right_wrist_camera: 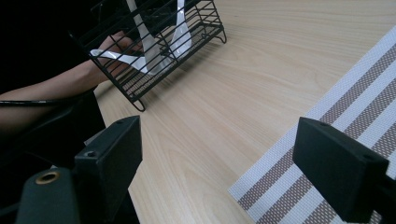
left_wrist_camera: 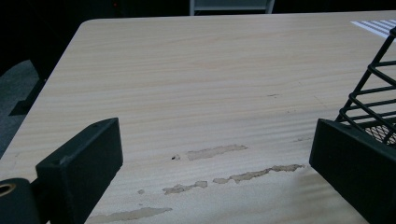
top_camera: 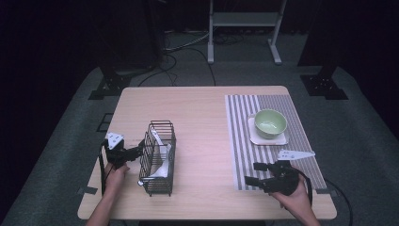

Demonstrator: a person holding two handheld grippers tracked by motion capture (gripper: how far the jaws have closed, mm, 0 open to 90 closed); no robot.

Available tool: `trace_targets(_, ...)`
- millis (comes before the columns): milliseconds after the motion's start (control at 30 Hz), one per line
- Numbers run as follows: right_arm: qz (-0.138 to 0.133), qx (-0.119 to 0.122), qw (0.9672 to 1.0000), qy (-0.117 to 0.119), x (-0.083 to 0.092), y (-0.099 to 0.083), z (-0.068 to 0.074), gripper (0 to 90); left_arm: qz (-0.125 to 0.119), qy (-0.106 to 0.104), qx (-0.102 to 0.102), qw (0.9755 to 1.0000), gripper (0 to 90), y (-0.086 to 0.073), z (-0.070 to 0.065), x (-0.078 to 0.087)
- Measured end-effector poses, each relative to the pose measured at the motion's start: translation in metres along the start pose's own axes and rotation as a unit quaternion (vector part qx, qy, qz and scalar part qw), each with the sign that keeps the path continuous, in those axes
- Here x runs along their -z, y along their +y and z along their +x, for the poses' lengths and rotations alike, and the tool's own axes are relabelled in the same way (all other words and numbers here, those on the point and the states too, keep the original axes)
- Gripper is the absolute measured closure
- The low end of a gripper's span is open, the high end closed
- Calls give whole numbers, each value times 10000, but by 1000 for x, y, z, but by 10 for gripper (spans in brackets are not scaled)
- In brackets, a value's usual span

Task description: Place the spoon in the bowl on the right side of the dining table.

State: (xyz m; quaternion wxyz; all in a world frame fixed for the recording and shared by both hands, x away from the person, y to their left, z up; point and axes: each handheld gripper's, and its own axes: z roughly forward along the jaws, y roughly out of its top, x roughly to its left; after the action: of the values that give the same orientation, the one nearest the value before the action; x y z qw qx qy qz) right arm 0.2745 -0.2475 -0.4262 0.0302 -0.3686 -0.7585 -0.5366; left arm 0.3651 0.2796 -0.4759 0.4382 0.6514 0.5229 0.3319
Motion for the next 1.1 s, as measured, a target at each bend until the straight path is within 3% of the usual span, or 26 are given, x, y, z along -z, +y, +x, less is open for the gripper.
trace_targets(200, 75, -91, 9999, 98, -11, 6, 5, 149, 9, -1, -8, 10000, 16, 0, 0, 0)
trace_targets(400, 188, 34, 9997, 177, -20, 18, 12, 152, 7, -2, -16, 10000, 16, 0, 0, 0)
trace_targets(1100, 297, 44, 9976, 625, -44, 57, 31, 152, 11, -8, -12, 10000, 16, 0, 1, 0)
